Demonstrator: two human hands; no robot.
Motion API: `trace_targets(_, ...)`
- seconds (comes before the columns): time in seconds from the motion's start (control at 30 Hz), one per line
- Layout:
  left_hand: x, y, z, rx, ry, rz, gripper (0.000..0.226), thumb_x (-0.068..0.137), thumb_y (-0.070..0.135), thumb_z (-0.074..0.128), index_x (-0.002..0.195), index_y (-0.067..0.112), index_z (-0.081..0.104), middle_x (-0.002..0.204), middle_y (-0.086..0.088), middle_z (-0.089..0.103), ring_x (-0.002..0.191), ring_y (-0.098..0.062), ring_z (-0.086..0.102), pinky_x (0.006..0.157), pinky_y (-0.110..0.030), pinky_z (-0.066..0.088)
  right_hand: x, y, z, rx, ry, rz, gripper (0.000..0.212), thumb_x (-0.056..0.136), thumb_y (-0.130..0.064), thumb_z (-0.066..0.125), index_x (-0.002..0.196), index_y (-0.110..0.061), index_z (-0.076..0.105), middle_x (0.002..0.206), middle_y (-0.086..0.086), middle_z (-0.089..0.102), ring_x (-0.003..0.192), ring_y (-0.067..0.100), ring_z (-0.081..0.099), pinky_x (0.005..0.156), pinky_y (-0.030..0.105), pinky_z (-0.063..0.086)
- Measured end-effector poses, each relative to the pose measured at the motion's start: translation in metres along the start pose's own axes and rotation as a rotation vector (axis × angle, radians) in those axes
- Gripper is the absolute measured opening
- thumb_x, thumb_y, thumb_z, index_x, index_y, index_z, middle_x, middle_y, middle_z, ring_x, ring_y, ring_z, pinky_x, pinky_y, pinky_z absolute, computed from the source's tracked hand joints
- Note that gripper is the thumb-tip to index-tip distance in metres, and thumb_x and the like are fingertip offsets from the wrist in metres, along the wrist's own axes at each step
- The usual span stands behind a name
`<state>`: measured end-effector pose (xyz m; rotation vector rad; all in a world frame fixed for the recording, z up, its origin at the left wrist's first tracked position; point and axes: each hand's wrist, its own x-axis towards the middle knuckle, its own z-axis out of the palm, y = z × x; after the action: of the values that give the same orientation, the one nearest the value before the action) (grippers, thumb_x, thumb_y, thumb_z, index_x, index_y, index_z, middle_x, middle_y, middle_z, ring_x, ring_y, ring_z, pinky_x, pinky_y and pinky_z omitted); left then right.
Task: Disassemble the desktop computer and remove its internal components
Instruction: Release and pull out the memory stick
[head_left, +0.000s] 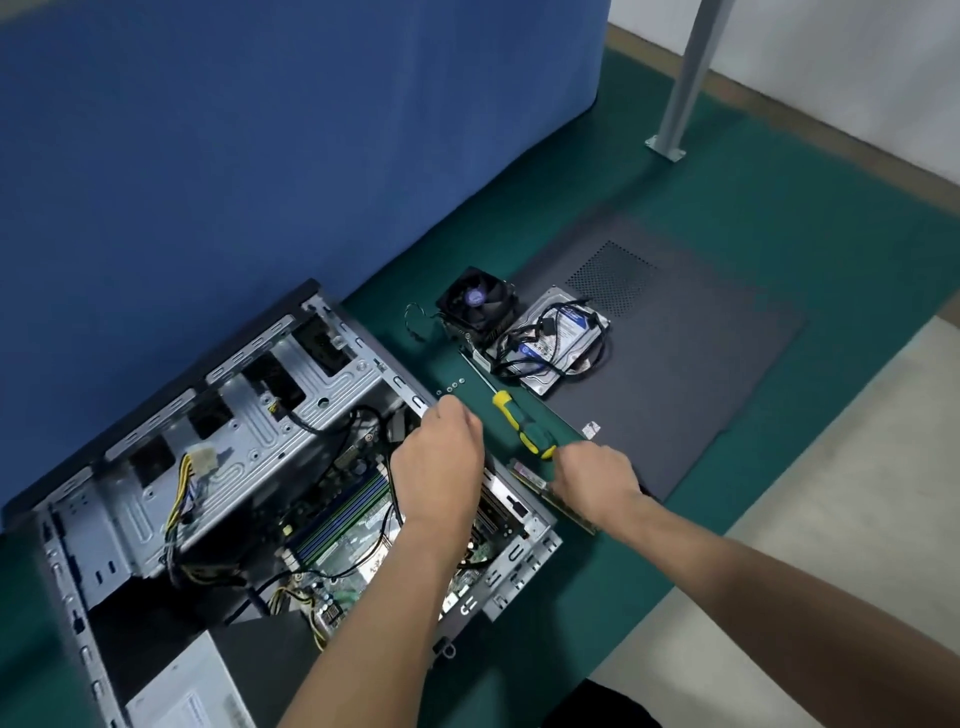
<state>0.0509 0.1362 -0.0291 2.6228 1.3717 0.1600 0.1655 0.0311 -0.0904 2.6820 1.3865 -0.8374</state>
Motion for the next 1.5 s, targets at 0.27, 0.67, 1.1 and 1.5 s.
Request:
trace_targets(0.27, -0.007, -0.012, -0.005, -0.345, 0.02, -0.005, 0.035, 0.099, 0.03, 0.028, 0.065, 0.022, 0.03, 0.059, 0.005, 0.04, 0.05, -0.011, 0.038, 0.048, -0.026, 0.025, -0.016, -0.04, -0.053, 0.716, 0.148, -0.132, 0.029, 0.094, -0.04, 0.049, 0.073, -0.025, 0.062, 0.057, -0.007, 0.061, 0.05, 0.006, 0.055, 0.06, 0.03, 0.049)
trace_targets(0.67, -0.05, -0.094, 0.023, -0.259, -0.25, -0.242, 0.014, 0.09, 0.023, 0.054, 0.101, 0.018, 0.059, 0.106, 0.001, 0.059, 0.095, -0.015, 0.051, 0.083, -0.031, 0.044, -0.01, -0.106, -0.039, 0.272, 0.267, -0.16, 0.037, 0.101, -0.04, 0.019, 0.126, -0.02, 0.037, 0.116, 0.006, 0.055, 0.09, 0.028, 0.059, 0.073, 0.04, 0.045)
trace_targets(1.1, -0.033, -0.082, 0.054, 0.019, -0.44, 0.42, 0.05, 0.091, 0.015, 0.054, 0.135, 0.034, 0.042, 0.125, -0.008, 0.045, 0.118, -0.025, 0.04, 0.098, -0.038, 0.038, -0.002, -0.103, -0.039, 0.312, 0.242, -0.124, 0.038, 0.101, -0.039, 0.027, 0.134, -0.027, 0.04, 0.127, 0.0, 0.056, 0.11, 0.026, 0.054, 0.088, 0.039, 0.04)
trace_targets(1.5, -0.03, -0.072, 0.061, 0.275, -0.407, 0.591, 0.044, 0.091, 0.036, 0.05, 0.132, 0.025, 0.04, 0.122, -0.015, 0.042, 0.112, -0.027, 0.039, 0.095, -0.042, 0.034, 0.0, -0.104, -0.037, 0.29, 0.258, -0.11, 0.031, 0.1, -0.04, 0.024, 0.118, -0.028, 0.046, 0.111, 0.001, 0.06, 0.095, 0.028, 0.056, 0.077, 0.038, 0.04)
